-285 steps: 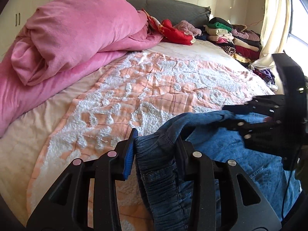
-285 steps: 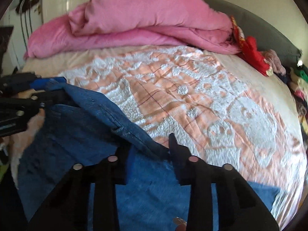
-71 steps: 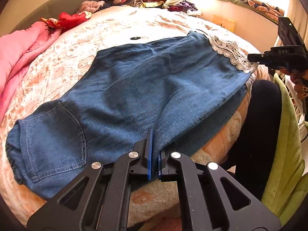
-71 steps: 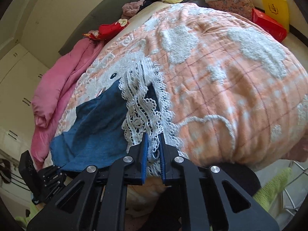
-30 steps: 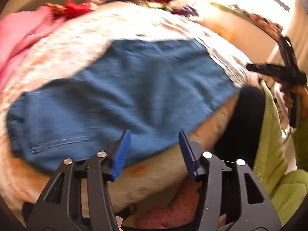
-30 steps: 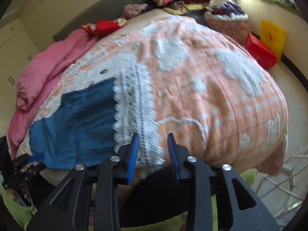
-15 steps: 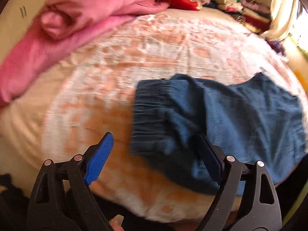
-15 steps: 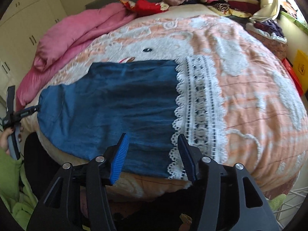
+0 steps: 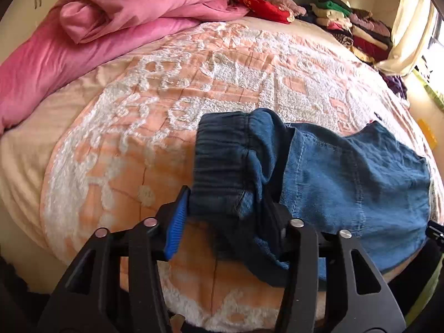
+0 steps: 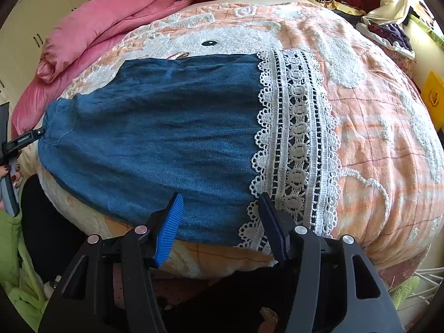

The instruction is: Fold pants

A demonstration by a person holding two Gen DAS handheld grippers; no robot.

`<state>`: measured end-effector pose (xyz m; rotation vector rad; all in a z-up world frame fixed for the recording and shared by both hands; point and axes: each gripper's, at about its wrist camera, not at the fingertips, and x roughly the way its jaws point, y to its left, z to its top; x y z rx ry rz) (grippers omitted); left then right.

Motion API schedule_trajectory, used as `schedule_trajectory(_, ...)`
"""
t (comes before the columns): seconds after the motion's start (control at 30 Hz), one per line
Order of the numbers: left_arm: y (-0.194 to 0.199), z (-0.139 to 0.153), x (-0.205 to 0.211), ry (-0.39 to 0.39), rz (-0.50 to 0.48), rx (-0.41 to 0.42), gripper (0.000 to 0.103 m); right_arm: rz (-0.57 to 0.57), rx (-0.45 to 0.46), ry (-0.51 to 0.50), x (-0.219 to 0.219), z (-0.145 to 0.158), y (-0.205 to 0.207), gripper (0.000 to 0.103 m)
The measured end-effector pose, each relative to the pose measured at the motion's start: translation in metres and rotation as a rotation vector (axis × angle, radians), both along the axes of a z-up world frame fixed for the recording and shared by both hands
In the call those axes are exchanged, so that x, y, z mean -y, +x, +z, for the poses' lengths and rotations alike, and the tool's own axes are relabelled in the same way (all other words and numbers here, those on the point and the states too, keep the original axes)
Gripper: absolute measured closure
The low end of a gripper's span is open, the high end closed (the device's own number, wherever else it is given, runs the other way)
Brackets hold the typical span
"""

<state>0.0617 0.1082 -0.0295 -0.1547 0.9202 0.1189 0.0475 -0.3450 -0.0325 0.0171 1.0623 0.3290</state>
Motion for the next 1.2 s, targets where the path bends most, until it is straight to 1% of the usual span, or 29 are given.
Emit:
schedule_trajectory(0.03,-0.005,0.006,0.000,0.010,0.004,0.014,0.057,-0.001,-0.002,0.004,0.000,0.001,0.001,0.048)
schedule_trajectory(0.1,-0.015,0.019,0.004,0.060,0.003,0.041,0.056,-0.005,0.004,0.026,0.005,0.004,-0.001,0.048)
schedule_trajectory(0.17,-0.025,0.036,0.015,0.099,-0.023,0.081,0.056,-0.006,0.035,0.051,0.008,0.011,-0.004,0.048)
schedule_trajectory(0.23,-0.030,0.048,0.028,0.116,-0.062,0.110,0.053,-0.003,0.059,0.057,0.007,0.016,-0.005,0.048)
schedule_trajectory(0.3,-0.029,0.053,0.045,0.096,-0.127,0.113,0.048,0.021,0.079,0.065,0.001,0.022,-0.004,0.048)
schedule_trajectory(0.37,-0.024,0.050,0.072,0.056,-0.222,0.100,0.047,0.041,0.089,0.062,-0.006,0.025,-0.001,0.048)
schedule_trajectory(0.4,-0.020,0.046,0.085,0.055,-0.262,0.089,0.045,0.055,0.088,0.063,-0.010,0.026,0.001,0.048)
schedule_trajectory(0.47,-0.014,0.033,0.108,0.064,-0.327,0.049,0.045,0.070,0.086,0.061,-0.016,0.027,0.005,0.048)
schedule_trajectory(0.53,-0.008,0.015,0.128,0.076,-0.388,0.001,0.044,0.087,0.080,0.058,-0.021,0.024,0.009,0.048)
schedule_trajectory(0.67,-0.008,-0.025,0.146,0.138,-0.425,-0.101,0.044,0.082,0.033,0.053,-0.023,0.012,0.013,0.048)
schedule_trajectory(0.7,-0.010,-0.030,0.147,0.146,-0.427,-0.107,0.044,0.071,0.010,0.045,-0.021,0.005,0.014,0.048)
schedule_trajectory(0.73,-0.013,-0.032,0.148,0.156,-0.434,-0.097,0.044,0.065,-0.006,0.046,-0.020,0.000,0.015,0.048)
schedule_trajectory(0.8,-0.014,-0.027,0.148,0.145,-0.437,-0.095,0.044,0.055,-0.008,0.068,-0.017,-0.004,0.016,0.048)
schedule_trajectory(0.83,-0.014,-0.021,0.146,0.120,-0.435,-0.083,0.044,0.055,-0.007,0.073,-0.017,-0.003,0.015,0.047)
schedule_trajectory(0.9,-0.012,-0.008,0.144,0.090,-0.440,-0.046,0.044,0.058,0.004,0.095,-0.015,0.000,0.014,0.042)
schedule_trajectory(0.97,-0.005,0.007,0.146,0.093,-0.445,-0.006,0.044,0.061,0.039,0.092,-0.015,0.007,0.011,0.039)
schedule_trajectory(1.07,0.014,0.019,0.149,0.081,-0.449,0.015,0.044,0.066,0.085,0.081,-0.014,0.018,0.011,0.037)
schedule_trajectory(1.2,0.048,0.030,0.160,0.051,-0.460,0.034,0.044,0.050,0.106,0.069,-0.012,0.025,0.022,0.035)
